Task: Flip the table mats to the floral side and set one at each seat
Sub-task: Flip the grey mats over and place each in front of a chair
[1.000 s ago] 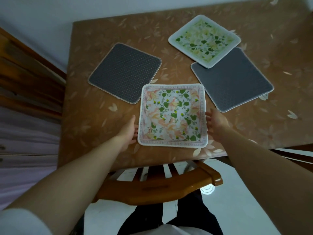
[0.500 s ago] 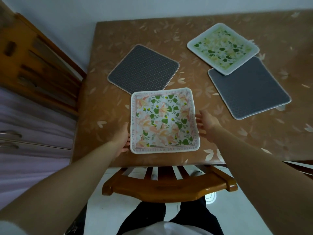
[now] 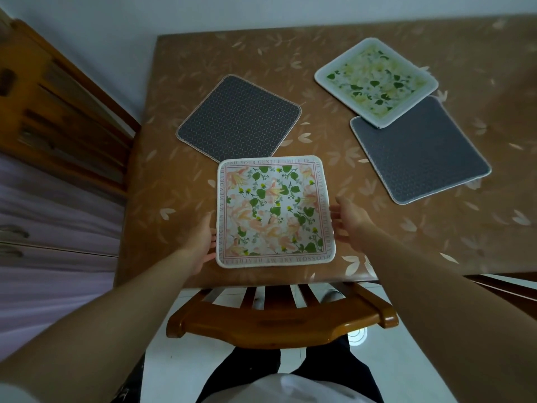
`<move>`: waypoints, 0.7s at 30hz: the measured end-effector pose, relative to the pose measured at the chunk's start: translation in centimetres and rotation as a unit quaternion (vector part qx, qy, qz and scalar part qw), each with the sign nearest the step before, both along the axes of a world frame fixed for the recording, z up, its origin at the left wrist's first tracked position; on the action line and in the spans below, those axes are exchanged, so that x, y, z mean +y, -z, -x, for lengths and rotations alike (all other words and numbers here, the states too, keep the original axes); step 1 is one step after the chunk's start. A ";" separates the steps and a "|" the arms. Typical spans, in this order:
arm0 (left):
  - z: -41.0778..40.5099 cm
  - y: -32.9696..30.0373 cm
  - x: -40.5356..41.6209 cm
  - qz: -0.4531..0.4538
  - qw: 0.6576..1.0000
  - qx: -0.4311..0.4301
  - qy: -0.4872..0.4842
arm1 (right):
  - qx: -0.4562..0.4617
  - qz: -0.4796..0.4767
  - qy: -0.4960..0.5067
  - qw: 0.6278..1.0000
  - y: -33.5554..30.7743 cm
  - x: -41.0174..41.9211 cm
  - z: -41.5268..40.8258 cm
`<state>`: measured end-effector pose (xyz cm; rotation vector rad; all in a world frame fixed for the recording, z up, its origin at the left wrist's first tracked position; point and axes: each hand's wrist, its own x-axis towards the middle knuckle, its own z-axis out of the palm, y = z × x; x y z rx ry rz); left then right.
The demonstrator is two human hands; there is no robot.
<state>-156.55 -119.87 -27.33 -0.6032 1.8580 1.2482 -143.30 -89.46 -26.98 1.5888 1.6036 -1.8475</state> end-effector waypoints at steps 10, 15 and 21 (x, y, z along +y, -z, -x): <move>0.3 0.4 -1.3 0.007 1.000 -0.024 0.006 | -0.012 -0.025 -0.006 1.000 0.3 -0.3 -0.9; 0.8 0.5 -1.7 0.005 0.999 -0.040 0.017 | -0.019 -0.028 -0.002 0.999 0.3 -0.5 -1.0; 0.3 0.4 -1.7 -0.006 0.999 -0.032 0.028 | -0.030 -0.034 -0.008 0.999 0.6 -1.0 -1.5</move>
